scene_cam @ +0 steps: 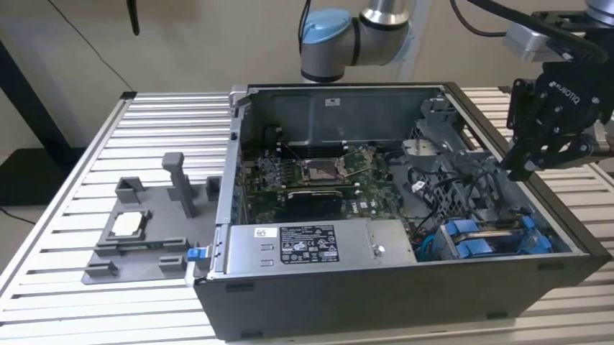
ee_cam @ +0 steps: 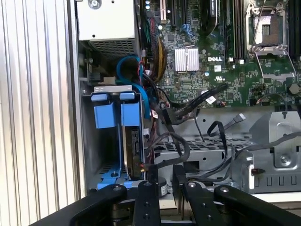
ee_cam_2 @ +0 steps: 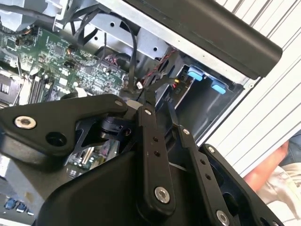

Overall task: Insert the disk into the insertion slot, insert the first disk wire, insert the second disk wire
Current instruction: 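Insert the second disk wire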

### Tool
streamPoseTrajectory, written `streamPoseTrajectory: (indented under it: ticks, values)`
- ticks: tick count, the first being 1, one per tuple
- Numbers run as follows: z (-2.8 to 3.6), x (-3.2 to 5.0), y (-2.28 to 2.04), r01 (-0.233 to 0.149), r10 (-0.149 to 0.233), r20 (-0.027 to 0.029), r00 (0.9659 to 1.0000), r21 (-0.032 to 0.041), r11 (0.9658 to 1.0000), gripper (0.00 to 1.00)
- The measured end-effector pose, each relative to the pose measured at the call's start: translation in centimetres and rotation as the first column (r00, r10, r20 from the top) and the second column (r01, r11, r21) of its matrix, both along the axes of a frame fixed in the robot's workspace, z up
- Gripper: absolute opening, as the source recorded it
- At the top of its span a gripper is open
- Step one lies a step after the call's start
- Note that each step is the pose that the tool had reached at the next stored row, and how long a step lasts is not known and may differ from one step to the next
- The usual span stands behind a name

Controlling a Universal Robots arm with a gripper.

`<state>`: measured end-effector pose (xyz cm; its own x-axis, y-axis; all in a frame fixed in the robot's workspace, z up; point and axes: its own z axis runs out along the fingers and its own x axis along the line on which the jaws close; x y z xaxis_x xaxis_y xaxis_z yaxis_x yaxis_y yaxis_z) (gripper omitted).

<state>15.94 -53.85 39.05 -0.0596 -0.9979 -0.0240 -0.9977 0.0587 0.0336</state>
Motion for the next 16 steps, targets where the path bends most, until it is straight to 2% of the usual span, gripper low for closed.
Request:
streamPoseTrajectory:
  ticks: [9, 14, 16]
  values:
    - [0.00, -2.76, 0.13, 0.000, 0.000, 0.0159, 0.9999, -0.0003, 1.0000, 0.27]
    - [-0.02, -3.82, 0.75, -0.001, 0.001, 0.0279, 0.9996, -0.0040, 1.0000, 0.27]
    - [-0.03, -4.05, 1.06, -0.003, 0.003, 0.0340, 0.9994, -0.0093, 1.0000, 0.27]
